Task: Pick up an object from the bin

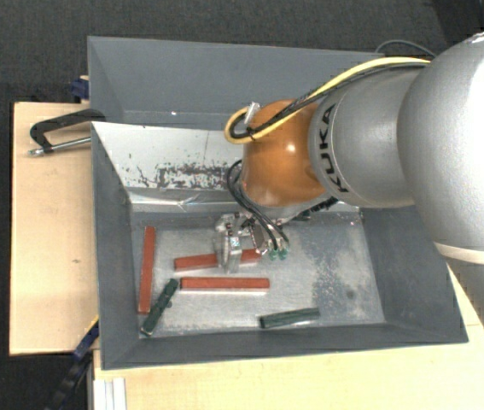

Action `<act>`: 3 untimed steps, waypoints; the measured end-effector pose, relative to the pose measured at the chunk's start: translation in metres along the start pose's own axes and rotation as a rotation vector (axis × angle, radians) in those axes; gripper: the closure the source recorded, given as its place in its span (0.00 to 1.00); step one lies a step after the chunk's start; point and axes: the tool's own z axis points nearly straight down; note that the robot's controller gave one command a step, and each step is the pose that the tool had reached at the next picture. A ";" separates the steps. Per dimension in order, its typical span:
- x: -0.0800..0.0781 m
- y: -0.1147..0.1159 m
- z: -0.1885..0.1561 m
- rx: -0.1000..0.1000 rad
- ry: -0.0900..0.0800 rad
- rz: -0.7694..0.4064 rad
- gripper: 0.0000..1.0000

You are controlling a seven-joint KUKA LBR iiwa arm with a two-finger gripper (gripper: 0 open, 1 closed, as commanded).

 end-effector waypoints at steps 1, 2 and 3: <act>-0.004 0.012 -0.052 0.001 0.008 0.004 1.00; 0.014 0.057 -0.075 0.000 0.006 -0.003 0.00; 0.014 0.056 -0.075 0.000 0.006 -0.003 0.00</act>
Offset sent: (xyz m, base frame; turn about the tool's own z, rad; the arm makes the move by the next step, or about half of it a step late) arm -0.0217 0.0528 0.0742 -0.0017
